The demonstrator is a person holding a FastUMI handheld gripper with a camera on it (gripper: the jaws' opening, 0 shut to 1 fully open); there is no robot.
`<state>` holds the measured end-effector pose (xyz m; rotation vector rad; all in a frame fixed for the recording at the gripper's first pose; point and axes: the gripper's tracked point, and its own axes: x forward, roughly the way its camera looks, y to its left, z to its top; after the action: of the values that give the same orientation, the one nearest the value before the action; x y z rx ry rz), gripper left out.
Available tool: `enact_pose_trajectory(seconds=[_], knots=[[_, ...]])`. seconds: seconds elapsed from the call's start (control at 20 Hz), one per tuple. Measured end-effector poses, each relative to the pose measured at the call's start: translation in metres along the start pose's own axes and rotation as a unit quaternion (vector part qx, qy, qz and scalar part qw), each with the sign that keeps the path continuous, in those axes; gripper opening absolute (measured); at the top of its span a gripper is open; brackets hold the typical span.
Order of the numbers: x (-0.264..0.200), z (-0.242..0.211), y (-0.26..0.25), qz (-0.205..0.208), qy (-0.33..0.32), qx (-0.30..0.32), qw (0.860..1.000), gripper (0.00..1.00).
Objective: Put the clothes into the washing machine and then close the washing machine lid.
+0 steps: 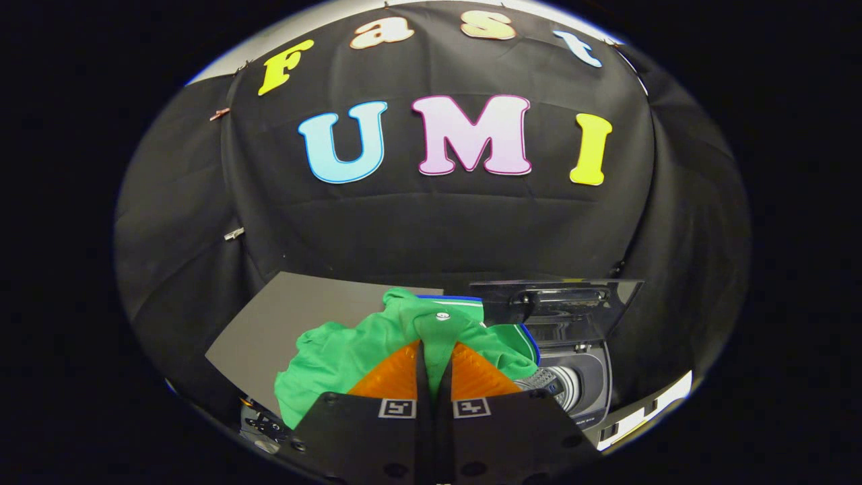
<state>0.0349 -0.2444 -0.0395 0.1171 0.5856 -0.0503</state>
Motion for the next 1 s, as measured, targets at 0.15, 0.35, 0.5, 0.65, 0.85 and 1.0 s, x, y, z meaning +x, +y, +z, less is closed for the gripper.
enact_pose_trajectory(seconds=[0.15,0.35,0.5,0.65,0.85,1.0], knots=[[0.001,0.001,-0.045,-0.001,0.001,0.027,1.0,0.05],[0.015,0.003,-0.113,-0.019,0.004,0.055,0.998,0.05],[0.035,-0.001,-0.157,-0.027,0.01,0.047,0.998,0.05],[0.054,-0.005,-0.184,-0.022,0.013,0.056,0.998,0.05],[0.081,-0.019,-0.215,-0.021,0.028,0.052,0.998,0.05],[0.1,-0.047,-0.231,-0.018,0.056,0.024,0.998,0.05]])
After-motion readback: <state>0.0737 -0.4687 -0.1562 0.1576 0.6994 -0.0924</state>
